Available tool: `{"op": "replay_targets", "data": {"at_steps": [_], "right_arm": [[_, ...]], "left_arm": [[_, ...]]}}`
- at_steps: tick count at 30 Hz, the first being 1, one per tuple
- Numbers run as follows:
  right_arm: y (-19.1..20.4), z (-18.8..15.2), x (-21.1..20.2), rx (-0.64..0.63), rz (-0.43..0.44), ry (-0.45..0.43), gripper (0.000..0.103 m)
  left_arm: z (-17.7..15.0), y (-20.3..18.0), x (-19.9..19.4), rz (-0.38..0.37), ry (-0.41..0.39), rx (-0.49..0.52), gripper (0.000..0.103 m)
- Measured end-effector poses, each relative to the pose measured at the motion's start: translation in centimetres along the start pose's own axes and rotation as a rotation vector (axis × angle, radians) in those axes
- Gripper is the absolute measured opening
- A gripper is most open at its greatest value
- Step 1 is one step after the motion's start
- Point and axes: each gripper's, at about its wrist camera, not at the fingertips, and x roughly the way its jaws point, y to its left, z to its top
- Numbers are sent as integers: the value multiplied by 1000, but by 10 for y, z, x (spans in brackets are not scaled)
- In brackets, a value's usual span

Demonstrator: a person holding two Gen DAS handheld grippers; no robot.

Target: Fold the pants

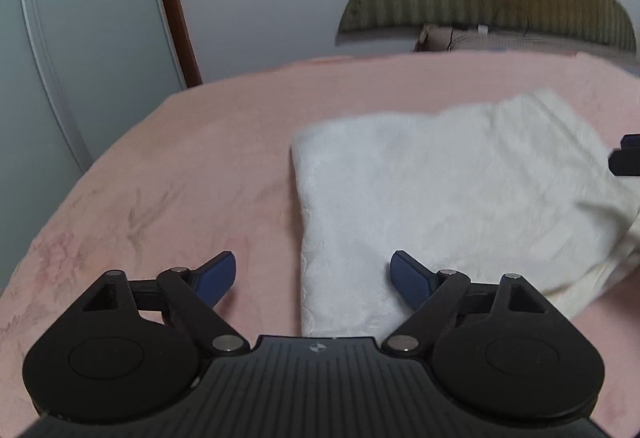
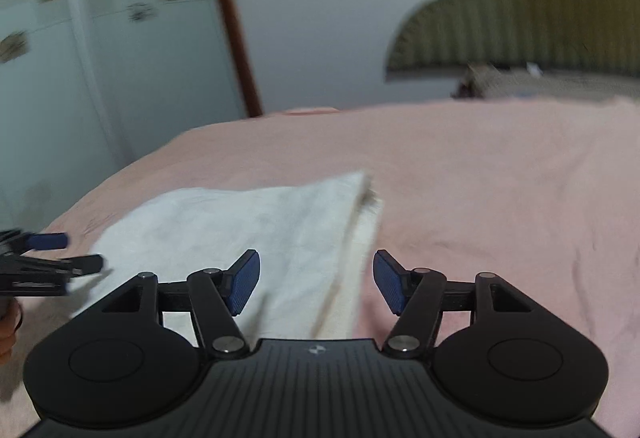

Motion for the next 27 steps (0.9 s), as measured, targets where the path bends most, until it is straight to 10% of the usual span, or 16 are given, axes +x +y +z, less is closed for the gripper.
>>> {"op": "replay_targets", "data": {"at_steps": [3,8,12,27], "right_arm": [[19,-17,24,-94,-51,184,65],[18,-26,-18,79,-65,82,67],[39,-36,-47,96,-42,15,89],[103,-73,-74,85,-18,84,96]], "left_arm": [[-5,8,-11,-6,-11,-42,87],[-9,18,-53,15,-26,-119,86],[-17,6,-80,-52,-25,-176,86],[-71,-26,-62,-37,58,-153,103]]}}
